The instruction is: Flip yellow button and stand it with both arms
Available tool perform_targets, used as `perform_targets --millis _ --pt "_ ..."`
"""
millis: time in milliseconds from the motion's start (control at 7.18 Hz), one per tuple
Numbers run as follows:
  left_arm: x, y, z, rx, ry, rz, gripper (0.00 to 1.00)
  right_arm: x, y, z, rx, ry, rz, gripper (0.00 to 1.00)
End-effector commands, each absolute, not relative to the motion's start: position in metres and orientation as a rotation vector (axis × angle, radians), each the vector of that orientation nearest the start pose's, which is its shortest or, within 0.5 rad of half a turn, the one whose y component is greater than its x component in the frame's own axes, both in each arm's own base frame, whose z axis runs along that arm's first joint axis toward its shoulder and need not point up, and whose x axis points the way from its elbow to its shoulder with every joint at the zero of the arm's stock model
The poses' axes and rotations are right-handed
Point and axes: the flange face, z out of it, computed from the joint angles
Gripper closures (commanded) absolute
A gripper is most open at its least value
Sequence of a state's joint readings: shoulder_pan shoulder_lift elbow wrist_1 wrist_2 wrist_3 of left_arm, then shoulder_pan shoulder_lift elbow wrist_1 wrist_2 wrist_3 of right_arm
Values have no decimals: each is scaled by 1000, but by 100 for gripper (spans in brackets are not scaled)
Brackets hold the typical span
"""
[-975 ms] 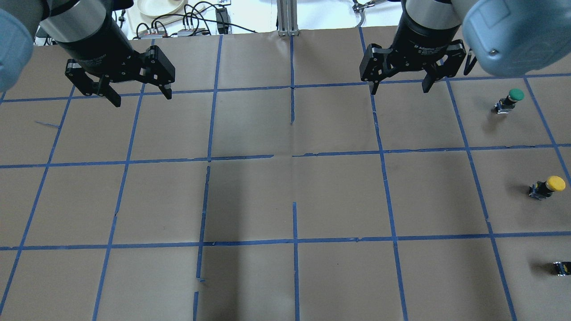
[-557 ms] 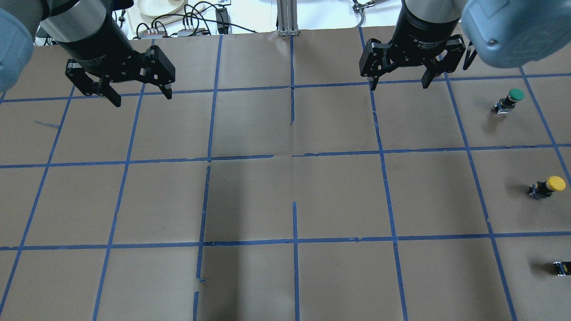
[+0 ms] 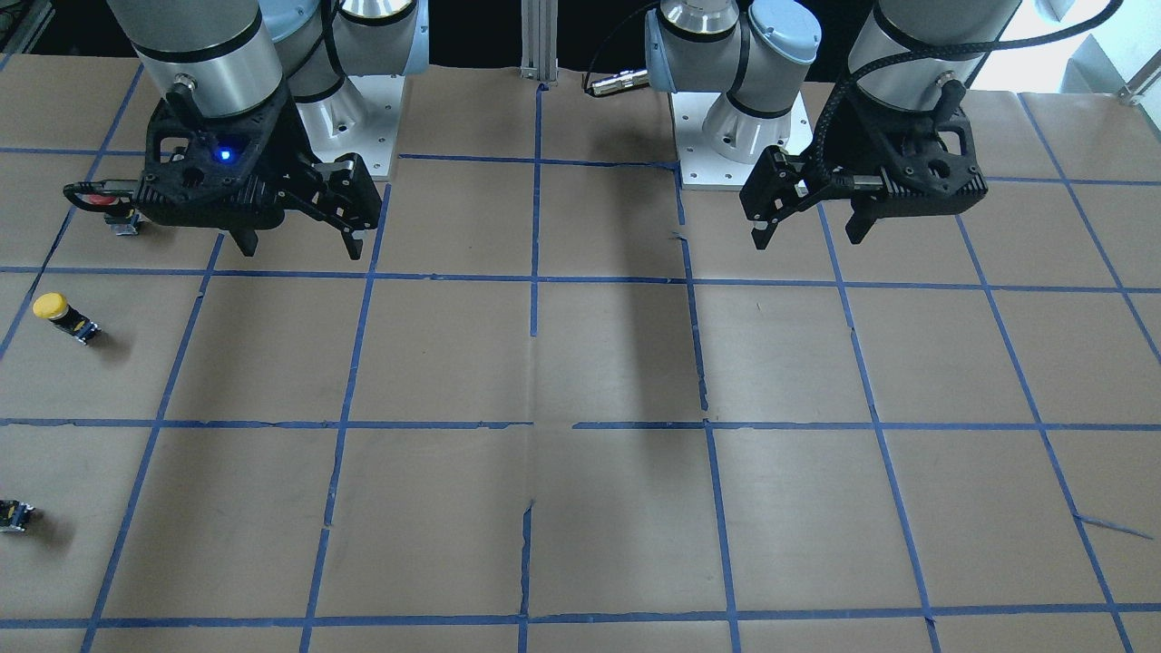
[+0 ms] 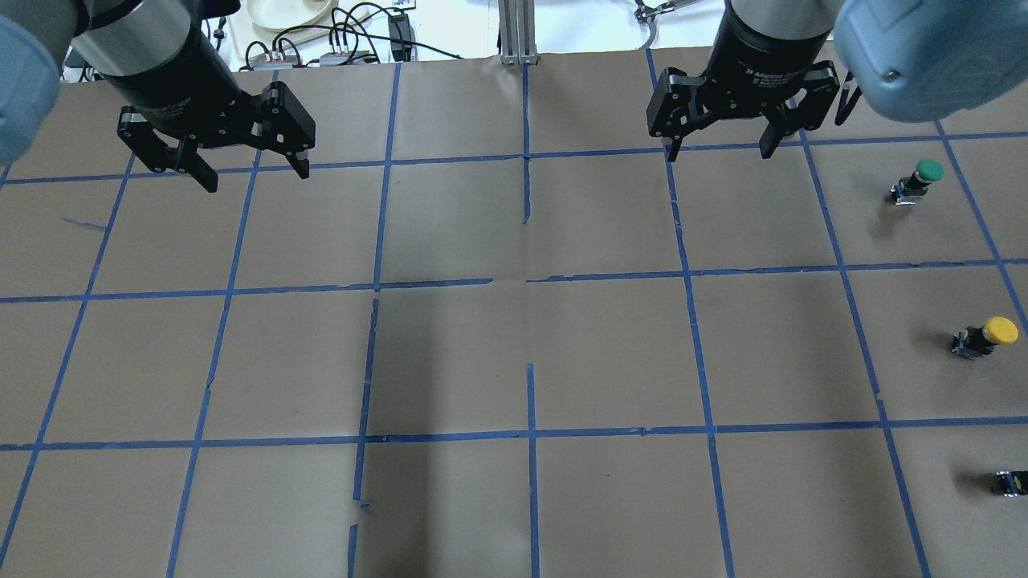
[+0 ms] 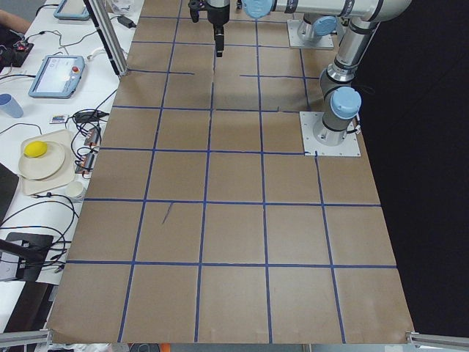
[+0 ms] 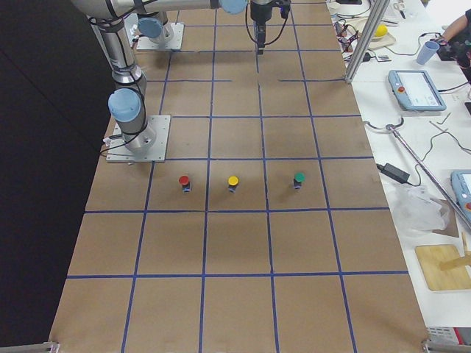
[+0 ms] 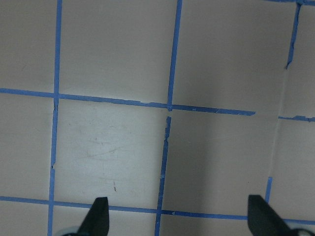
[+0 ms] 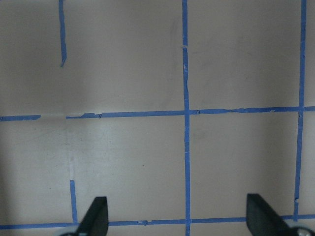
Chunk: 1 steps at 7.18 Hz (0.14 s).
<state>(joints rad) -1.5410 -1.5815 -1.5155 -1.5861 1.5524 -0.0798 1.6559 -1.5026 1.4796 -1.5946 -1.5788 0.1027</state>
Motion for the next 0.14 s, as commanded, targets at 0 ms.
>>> perform_targets --millis 0 --pt "-120 -503 508 -174 3156 -45 0 177 -511 500 27 3146 -71 0"
